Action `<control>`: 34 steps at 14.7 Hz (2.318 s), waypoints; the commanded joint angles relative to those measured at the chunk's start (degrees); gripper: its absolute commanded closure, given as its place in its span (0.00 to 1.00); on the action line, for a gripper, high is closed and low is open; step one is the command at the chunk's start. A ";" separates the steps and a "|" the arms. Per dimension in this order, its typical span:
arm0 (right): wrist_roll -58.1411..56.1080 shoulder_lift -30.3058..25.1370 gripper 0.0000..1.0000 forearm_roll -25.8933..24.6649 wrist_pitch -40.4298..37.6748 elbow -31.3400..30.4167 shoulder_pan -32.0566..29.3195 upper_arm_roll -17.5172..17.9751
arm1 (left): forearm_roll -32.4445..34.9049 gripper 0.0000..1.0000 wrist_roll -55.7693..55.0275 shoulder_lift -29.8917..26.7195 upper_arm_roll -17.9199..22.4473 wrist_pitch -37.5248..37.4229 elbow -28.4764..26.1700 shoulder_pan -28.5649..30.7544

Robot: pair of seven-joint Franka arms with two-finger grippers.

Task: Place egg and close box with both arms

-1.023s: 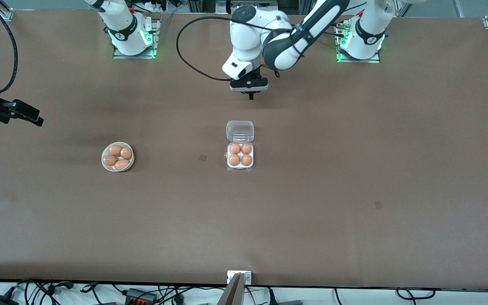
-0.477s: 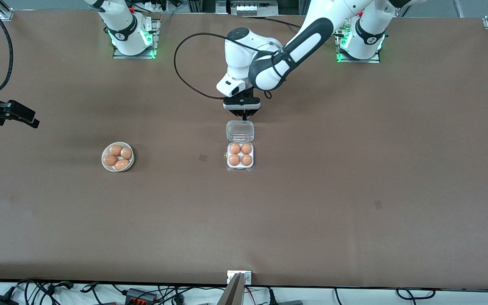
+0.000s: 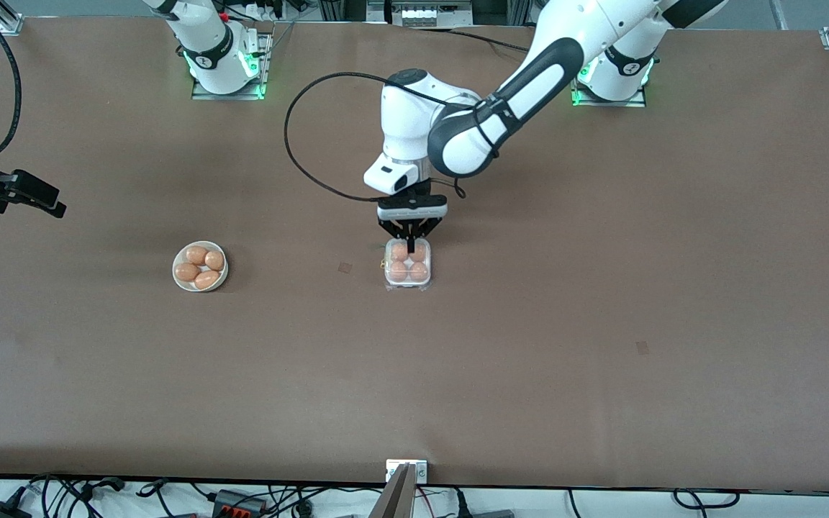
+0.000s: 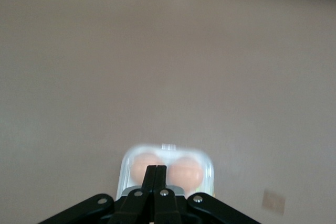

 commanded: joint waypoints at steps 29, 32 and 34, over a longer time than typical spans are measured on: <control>-0.74 -4.10 0.00 -3.88 -1.14 -4.27 -1.46 3.36 | -41.83 0.00 82.71 -9.04 -9.87 -58.30 21.57 24.91; -0.12 -3.93 0.00 -3.89 -2.11 -4.09 -1.18 3.36 | -49.14 0.00 88.92 -15.44 -4.55 -57.77 21.67 29.77; -0.03 -4.01 0.00 -3.89 -2.11 -4.00 -1.27 3.36 | -55.18 0.00 94.80 -20.10 5.99 -57.95 21.06 28.20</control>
